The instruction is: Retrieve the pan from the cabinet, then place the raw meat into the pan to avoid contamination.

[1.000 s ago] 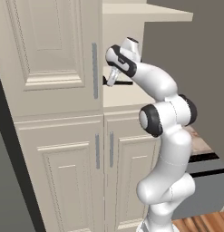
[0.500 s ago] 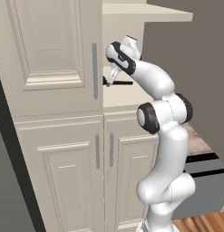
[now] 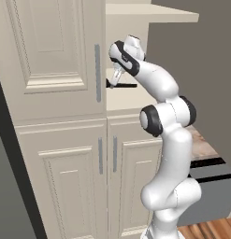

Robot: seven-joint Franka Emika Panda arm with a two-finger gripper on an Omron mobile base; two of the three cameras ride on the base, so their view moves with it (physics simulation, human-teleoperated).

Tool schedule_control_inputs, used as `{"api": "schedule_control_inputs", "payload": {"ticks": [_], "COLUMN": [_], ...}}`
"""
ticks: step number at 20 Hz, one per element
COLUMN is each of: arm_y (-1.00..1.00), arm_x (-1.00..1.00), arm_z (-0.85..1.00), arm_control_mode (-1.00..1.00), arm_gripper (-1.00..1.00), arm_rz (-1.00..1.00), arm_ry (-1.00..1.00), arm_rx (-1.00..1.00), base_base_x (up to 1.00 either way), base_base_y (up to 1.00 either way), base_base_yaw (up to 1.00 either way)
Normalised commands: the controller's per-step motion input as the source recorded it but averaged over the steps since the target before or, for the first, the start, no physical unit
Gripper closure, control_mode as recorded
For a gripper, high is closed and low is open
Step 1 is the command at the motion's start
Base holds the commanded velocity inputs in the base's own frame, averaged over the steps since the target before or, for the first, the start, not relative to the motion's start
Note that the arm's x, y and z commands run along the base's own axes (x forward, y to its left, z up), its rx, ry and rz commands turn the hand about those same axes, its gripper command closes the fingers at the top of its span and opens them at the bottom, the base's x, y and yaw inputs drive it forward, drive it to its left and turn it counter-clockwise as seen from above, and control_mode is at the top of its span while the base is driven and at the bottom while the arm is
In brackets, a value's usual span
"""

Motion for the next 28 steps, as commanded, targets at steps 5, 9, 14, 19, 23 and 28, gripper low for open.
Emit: {"api": "schedule_control_inputs", "payload": {"ticks": [5,9,14,19,23,28], "arm_y": [0.05,0.02,0.0,0.0,0.0,0.0], "arm_x": [-0.01,0.0,0.0,-0.03,-0.14,-0.17], "arm_z": [-0.23,-0.09,0.0,-0.01,-0.07,-0.11], "arm_control_mode": [-1.0,-1.0,-1.0,-1.0,-1.0,-1.0], "arm_gripper": [1.0,1.0,1.0,1.0,1.0,1.0], "arm_rz": [0.01,0.0,0.0,-0.01,-0.06,-0.09], "arm_ry": [0.0,0.0,0.0,0.0,0.0,0.0], "arm_rx": [0.0,0.0,0.0,0.0,0.0,0.0], "base_base_x": [0.0,0.0,0.0,0.0,0.0,0.0], "base_base_y": [0.0,0.0,0.0,0.0,0.0,0.0], "base_base_yaw": [0.0,0.0,0.0,0.0,0.0,0.0]}}
